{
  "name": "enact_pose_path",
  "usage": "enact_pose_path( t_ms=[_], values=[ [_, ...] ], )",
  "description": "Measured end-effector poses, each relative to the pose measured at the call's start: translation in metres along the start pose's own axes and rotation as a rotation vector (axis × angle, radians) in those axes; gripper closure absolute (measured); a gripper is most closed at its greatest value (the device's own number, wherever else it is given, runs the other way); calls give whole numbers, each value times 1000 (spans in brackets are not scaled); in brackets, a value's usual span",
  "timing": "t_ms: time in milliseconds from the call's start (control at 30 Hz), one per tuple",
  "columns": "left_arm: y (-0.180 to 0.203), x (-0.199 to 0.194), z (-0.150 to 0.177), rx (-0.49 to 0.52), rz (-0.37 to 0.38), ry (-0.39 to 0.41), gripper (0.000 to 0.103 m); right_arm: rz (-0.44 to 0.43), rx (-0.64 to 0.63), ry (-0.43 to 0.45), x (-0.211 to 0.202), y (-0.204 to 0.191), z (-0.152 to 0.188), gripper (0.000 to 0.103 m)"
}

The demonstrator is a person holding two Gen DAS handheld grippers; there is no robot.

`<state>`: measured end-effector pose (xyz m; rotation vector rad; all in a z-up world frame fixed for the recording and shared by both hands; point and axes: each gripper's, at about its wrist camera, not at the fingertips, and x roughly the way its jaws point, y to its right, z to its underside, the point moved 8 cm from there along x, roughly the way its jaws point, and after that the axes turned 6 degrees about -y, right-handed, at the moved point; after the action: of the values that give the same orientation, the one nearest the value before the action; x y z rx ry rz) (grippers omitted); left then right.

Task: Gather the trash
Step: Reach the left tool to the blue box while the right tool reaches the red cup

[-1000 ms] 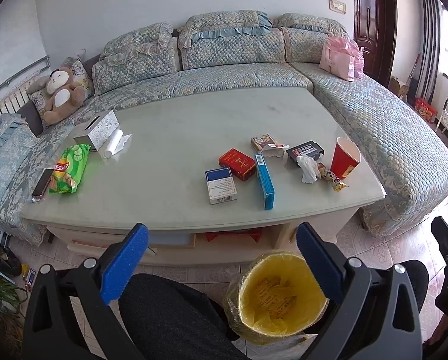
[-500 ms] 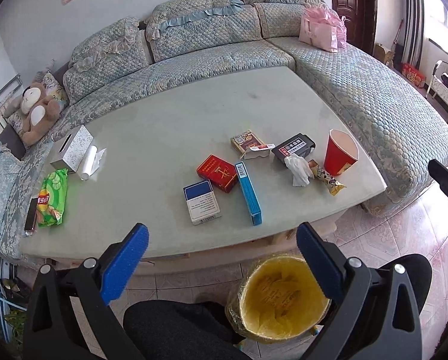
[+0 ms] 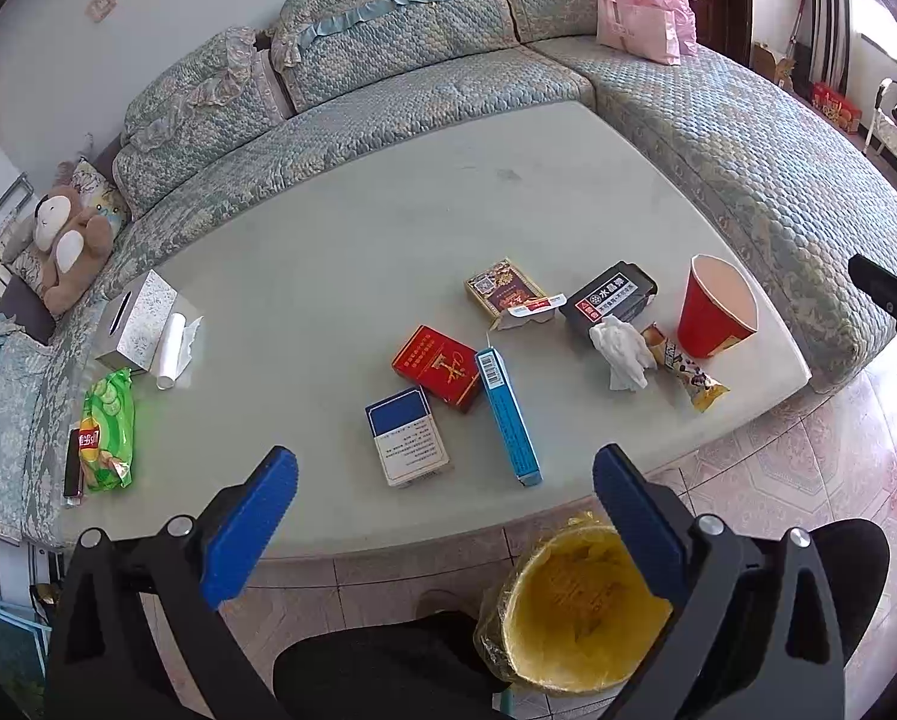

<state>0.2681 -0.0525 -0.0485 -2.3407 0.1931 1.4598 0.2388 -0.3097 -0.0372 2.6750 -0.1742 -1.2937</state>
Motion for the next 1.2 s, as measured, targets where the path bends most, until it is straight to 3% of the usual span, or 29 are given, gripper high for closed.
enact_pose_path(
  t_ms=[500,1200],
  values=[
    [7,68,-16,-1,26,-116,6,-18,-7,-114,69,6,-4,5],
    [21,169,-10,-43,89,-303,6,-75,-1,-252,149,1,6,5]
  ],
)
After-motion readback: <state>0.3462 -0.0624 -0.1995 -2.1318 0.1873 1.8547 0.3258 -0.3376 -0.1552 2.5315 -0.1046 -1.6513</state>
